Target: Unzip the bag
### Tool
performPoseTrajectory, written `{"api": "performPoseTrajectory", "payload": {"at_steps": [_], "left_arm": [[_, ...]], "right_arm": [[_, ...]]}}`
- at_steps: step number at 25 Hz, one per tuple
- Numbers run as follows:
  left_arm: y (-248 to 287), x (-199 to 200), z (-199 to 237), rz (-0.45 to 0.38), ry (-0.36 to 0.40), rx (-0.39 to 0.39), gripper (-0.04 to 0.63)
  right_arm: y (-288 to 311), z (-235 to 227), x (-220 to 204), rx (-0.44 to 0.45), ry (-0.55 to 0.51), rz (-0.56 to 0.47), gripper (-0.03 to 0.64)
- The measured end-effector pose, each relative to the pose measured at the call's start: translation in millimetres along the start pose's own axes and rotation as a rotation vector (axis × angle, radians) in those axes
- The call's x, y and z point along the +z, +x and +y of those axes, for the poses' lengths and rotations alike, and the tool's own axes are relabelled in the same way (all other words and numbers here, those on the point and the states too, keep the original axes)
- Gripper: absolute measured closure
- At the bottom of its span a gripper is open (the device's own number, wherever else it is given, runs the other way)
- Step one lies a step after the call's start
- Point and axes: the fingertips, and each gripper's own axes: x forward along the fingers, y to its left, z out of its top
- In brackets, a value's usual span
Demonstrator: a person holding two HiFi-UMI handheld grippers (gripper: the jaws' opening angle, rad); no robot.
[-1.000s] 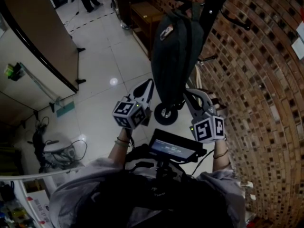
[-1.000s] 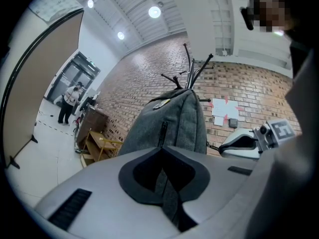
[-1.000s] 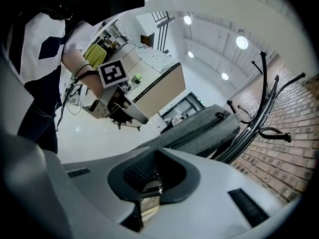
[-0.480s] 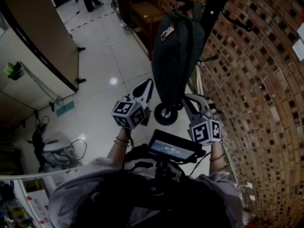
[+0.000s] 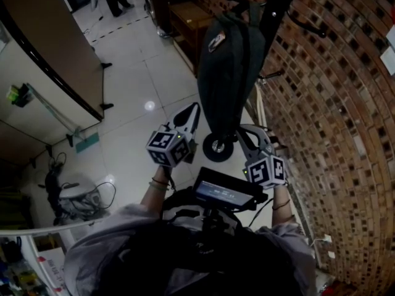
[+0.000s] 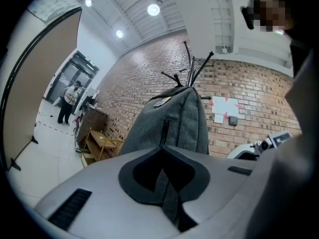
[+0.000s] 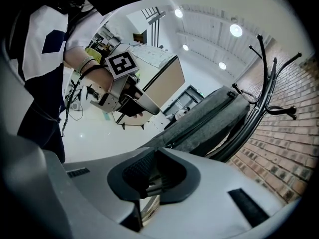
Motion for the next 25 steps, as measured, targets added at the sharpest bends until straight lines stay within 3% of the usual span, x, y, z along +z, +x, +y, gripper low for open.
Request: {"api": "performPoseTrajectory", "payload": {"at_steps": [15, 19, 22, 25], "left_arm": [[-1.0, 1.1, -5.9, 0.01, -0.006, -0.013, 0.588], [-1.0, 0.5, -5.5, 0.013, -0.01, -0.011, 0.588], [-0.6, 0.0, -6.4, 0.016, -0.012, -0.016, 0.588], [0.6, -2.0, -8.4, 0.019, -0.013, -0.024, 0.588]], "right_arm": [[8.8, -0.8, -21.6, -0.049, 0.095, 0.034, 0.588], [0.7, -11.6, -31.5, -0.076, 0.245, -0.013, 0.588], [-12.4, -33.4, -33.5, -0.16, 0.398, -0.081, 0.602], [-18.9, -47.8, -36.0, -0.225, 0.442, -0.083, 0.606]]}}
